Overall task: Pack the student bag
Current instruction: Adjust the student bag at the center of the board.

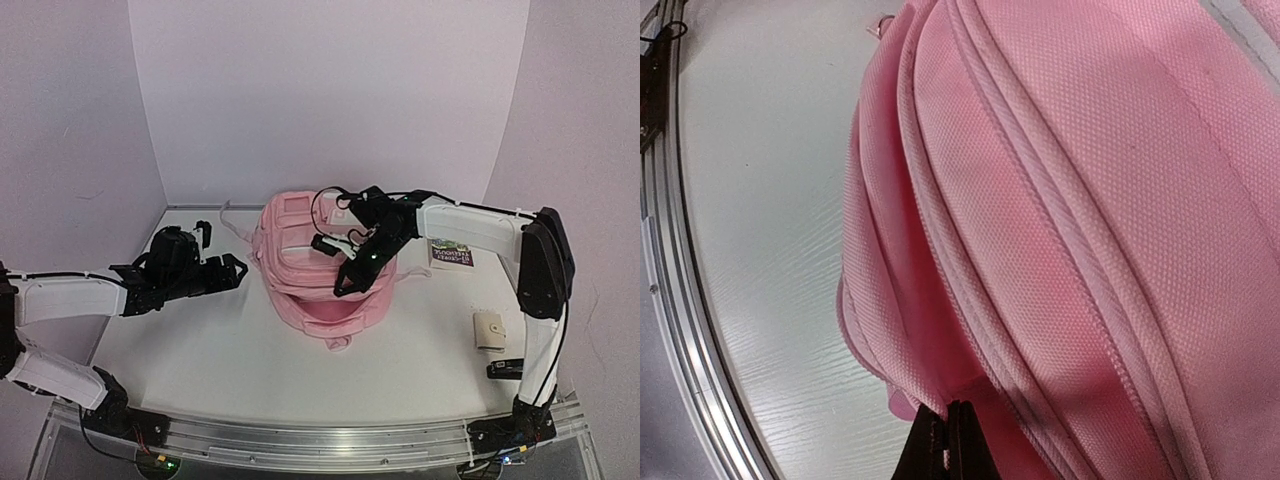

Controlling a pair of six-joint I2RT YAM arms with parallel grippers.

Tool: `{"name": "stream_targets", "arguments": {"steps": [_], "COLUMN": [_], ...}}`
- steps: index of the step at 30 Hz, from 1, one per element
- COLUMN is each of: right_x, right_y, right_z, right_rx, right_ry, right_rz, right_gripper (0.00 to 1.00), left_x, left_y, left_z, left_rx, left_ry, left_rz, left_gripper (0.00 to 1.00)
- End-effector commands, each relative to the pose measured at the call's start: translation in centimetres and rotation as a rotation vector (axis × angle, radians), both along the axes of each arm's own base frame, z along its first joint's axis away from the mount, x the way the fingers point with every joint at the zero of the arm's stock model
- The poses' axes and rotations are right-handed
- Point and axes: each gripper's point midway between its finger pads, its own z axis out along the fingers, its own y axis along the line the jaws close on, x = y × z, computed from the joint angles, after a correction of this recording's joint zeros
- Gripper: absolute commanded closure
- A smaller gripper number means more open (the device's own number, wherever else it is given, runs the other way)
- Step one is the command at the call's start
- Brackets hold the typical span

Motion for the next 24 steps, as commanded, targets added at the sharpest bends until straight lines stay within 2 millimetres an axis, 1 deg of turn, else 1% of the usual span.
{"name": "stream_targets", "arguments": {"steps": [1,3,5,7,8,9,10,11,12,13,14,15,17,18,19,21,22,24], "right_x": [-0.3,-0.3,0.8,2.5,3.3,3.9,4.7,5.2,5.3,5.3,5.3,5.4,5.4,5.3,5.1,5.0,5.0,5.1], "right_y": [3.4,6.0,9.4,13.0,14.7,16.0,17.4,18.5,19.0,19.1,18.7,18.2,16.4,15.2,13.7,10.8,9.4,6.3], "right_z": [2.7,2.8,3.8,5.6,6.8,7.5,9.1,10.7,11.9,12.9,13.8,14.4,14.8,14.1,14.3,13.8,13.5,11.7], "right_rx": [0.082,0.111,0.166,0.245,0.290,0.325,0.381,0.434,0.472,0.494,0.504,0.500,0.470,0.440,0.424,0.384,0.361,0.304], "right_ry": [0.043,0.046,0.028,-0.013,-0.032,-0.037,-0.067,-0.095,-0.117,-0.130,-0.144,-0.160,-0.170,-0.159,-0.157,-0.138,-0.158,-0.140], "right_rz": [0.013,0.020,0.010,-0.014,-0.036,-0.061,-0.080,-0.095,-0.103,-0.106,-0.112,-0.121,-0.131,-0.139,-0.149,-0.178,-0.167,-0.202], "right_gripper": [1.00,1.00,1.00,1.00,1.00,1.00,1.00,0.99,0.94,0.77,0.63,0.56,0.53,0.52,0.50,0.49,0.48,0.47], "left_x": [0.0,-0.2,-0.4,-0.4,-0.5,-0.6,-0.6,-0.7,-0.8,-0.8,-0.8,-0.8,-0.7,-0.6,-0.4,0.0,0.1,0.5], "left_y": [-2.5,-2.2,-1.1,0.3,1.0,1.9,2.6,3.3,3.8,4.0,4.0,3.7,2.5,1.9,1.3,0.1,-0.7,-2.1], "left_z": [2.1,1.6,1.7,2.2,2.6,3.0,3.4,3.9,4.3,4.5,4.7,4.9,4.5,4.3,4.0,4.6,5.0,5.6], "left_rx": [-0.105,-0.134,-0.159,-0.177,-0.186,-0.194,-0.198,-0.204,-0.207,-0.206,-0.207,-0.205,-0.196,-0.193,-0.182,-0.167,-0.163,-0.146], "left_ry": [-0.074,-0.047,-0.037,-0.050,-0.059,-0.067,-0.069,-0.076,-0.082,-0.079,-0.074,-0.067,-0.037,-0.025,-0.013,-0.029,-0.034,-0.034], "left_rz": [-0.114,-0.086,-0.022,0.054,0.087,0.132,0.170,0.201,0.223,0.235,0.232,0.220,0.170,0.147,0.125,0.063,0.023,-0.039], "left_gripper": [0.20,0.20,0.18,0.17,0.16,0.15,0.15,0.14,0.12,0.11,0.10,0.10,0.10,0.10,0.10,0.12,0.12,0.14]}}
